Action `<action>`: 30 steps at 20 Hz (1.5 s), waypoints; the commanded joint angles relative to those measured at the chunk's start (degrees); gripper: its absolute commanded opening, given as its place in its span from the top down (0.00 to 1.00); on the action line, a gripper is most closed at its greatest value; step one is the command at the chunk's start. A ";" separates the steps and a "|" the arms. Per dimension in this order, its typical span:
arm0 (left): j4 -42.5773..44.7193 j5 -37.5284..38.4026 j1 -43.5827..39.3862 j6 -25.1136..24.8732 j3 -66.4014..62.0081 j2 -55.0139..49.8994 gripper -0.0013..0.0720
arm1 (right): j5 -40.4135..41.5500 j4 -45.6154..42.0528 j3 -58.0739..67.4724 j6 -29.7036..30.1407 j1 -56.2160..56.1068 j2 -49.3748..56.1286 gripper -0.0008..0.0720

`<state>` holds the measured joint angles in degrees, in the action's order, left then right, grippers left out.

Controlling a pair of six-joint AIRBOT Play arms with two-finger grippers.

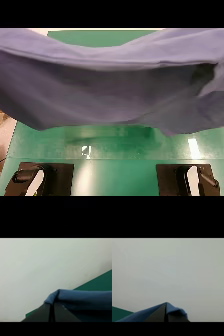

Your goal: Fold the shirts.

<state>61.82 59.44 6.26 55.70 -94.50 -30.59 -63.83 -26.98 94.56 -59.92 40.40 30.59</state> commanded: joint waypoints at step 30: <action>-0.26 13.70 0.00 5.57 -1.62 -24.65 0.95 | -14.45 -2.36 -0.02 -11.54 -13.79 26.34 0.97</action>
<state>63.16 71.96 6.24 60.18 -96.07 -49.01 -76.51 -26.04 94.52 -72.47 33.52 50.09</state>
